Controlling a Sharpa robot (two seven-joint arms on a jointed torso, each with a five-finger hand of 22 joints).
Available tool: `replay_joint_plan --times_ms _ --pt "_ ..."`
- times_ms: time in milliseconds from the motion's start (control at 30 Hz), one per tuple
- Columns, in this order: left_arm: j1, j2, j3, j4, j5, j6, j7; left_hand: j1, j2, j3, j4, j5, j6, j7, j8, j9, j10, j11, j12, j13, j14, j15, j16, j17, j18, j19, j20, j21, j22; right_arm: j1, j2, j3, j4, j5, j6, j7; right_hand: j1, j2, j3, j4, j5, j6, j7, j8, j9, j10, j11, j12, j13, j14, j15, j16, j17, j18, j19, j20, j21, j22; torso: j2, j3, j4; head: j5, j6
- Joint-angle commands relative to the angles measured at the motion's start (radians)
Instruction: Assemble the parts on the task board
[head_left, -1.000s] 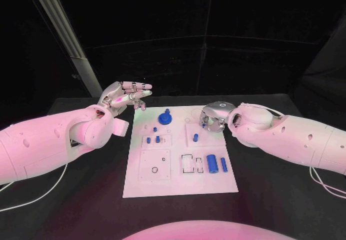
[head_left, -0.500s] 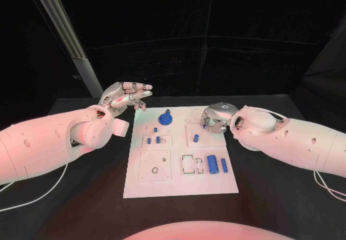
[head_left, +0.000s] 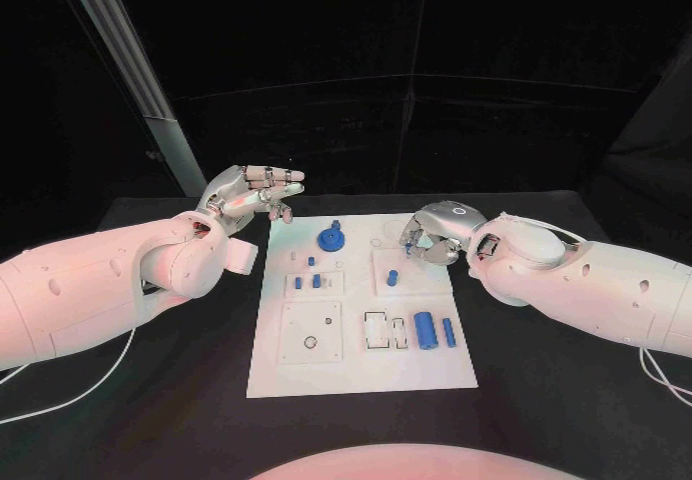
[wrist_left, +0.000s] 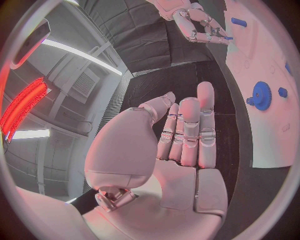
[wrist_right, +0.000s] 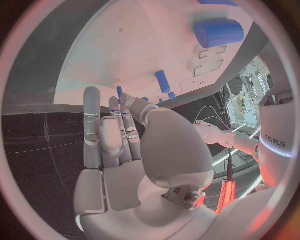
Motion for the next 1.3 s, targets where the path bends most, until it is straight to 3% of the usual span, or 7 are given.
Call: replay_joint_plan --times_ms 33,433,567,800,967,1067,1300 --pt "0.001 -0.002 0.000 -0.001 0.002 0.007 0.003 -0.001 0.000 -0.005 0.001 0.003 -0.002 0.002 0.002 -0.001 0.002 0.003 0.006 -0.001 -0.006 0.003 -0.006 -0.001 0.006 -0.008 0.000 -0.003 -0.001 0.002 -0.013 0.001 0.026 0.026 -0.055 0.022 -0.004 0.008 0.006 -0.001 -0.005 0.007 0.004 0.001 0.001 0.003 0.004 -0.003 -0.001 0.031 -0.004 0.006 0.002 0.002 0.001 -0.002 0.004 0.001 -0.002 -0.0007 0.0003 0.000 0.002" --pt "0.001 0.000 0.000 -0.008 0.002 0.006 0.003 -0.001 0.000 -0.005 0.001 0.003 -0.002 0.002 0.002 -0.001 0.002 0.003 0.006 -0.001 -0.006 0.003 -0.006 -0.001 0.006 -0.008 0.000 -0.003 -0.001 0.003 -0.064 0.003 0.194 0.080 -0.131 0.044 -0.005 0.006 0.005 -0.001 -0.008 0.008 0.004 0.001 0.001 0.005 0.004 -0.004 -0.001 0.032 -0.004 0.010 0.007 0.001 0.002 -0.002 0.009 0.008 -0.004 -0.0036 0.0018 0.005 0.008" --pt "0.001 0.003 0.000 -0.010 0.002 0.006 0.004 -0.001 0.000 -0.005 0.001 0.003 -0.002 0.002 0.002 -0.001 0.002 0.003 0.006 -0.001 -0.006 0.003 -0.006 -0.001 0.006 -0.008 0.000 -0.003 -0.001 0.003 -0.051 0.003 0.222 0.097 -0.142 0.055 -0.005 0.006 0.005 -0.001 -0.008 0.008 0.004 0.001 0.001 0.005 0.004 -0.004 -0.001 0.032 -0.004 0.010 0.007 0.001 0.002 -0.002 0.009 0.008 -0.002 -0.0018 0.0014 0.018 0.009" --pt "0.001 0.009 0.000 -0.017 0.002 0.005 0.005 -0.001 0.000 -0.005 0.001 0.003 -0.002 0.002 0.002 -0.001 0.002 0.003 0.006 -0.001 -0.006 0.003 -0.006 -0.001 0.006 -0.008 0.000 -0.003 -0.001 -0.001 -0.003 0.002 0.243 0.123 -0.156 0.080 -0.004 0.006 0.006 -0.002 -0.007 0.009 0.005 0.001 0.001 0.005 0.004 -0.005 -0.001 0.032 -0.004 0.012 0.009 0.001 0.002 -0.002 0.011 0.009 -0.001 -0.0027 0.0018 0.056 0.004" --pt "0.002 0.012 0.000 -0.019 0.002 0.004 0.005 -0.001 0.000 -0.005 0.001 0.003 -0.002 0.002 0.002 -0.001 0.002 0.003 0.006 -0.001 -0.006 0.003 -0.006 -0.001 0.006 -0.008 0.000 -0.003 -0.001 -0.046 0.036 0.002 0.238 0.127 -0.163 0.095 -0.003 0.006 0.007 -0.003 -0.006 0.009 0.005 0.000 0.000 0.004 0.004 -0.006 -0.001 0.032 -0.004 0.012 0.009 0.001 0.002 -0.002 0.012 0.010 -0.002 -0.0046 0.0017 0.087 -0.008" --pt "0.002 0.014 0.001 -0.020 0.002 0.003 0.005 0.000 0.000 -0.005 0.001 0.003 -0.004 0.002 0.001 -0.001 0.002 0.004 0.006 -0.002 -0.007 0.003 -0.006 -0.002 0.006 -0.008 0.000 -0.005 -0.002 -0.073 0.059 0.002 0.223 0.117 -0.164 0.101 -0.002 0.006 0.008 -0.003 -0.005 0.008 0.006 -0.001 0.000 0.004 0.005 -0.007 -0.002 0.032 -0.003 0.013 0.009 0.001 0.001 -0.002 0.013 0.009 0.000 -0.0017 -0.0003 0.111 -0.014" --pt "0.002 0.019 0.001 -0.021 0.002 0.001 0.004 0.000 0.000 -0.006 0.001 0.003 -0.004 0.003 0.001 -0.002 0.001 0.004 0.006 -0.002 -0.007 0.003 -0.006 -0.003 0.006 -0.007 0.000 -0.005 -0.002 -0.119 0.107 0.002 0.186 0.083 -0.167 0.107 -0.002 0.006 0.008 -0.003 -0.005 0.008 0.006 -0.001 0.000 0.004 0.005 -0.007 -0.002 0.032 -0.003 0.013 0.009 0.001 0.001 -0.002 0.013 0.009 0.000 -0.0032 0.0018 0.136 -0.027"
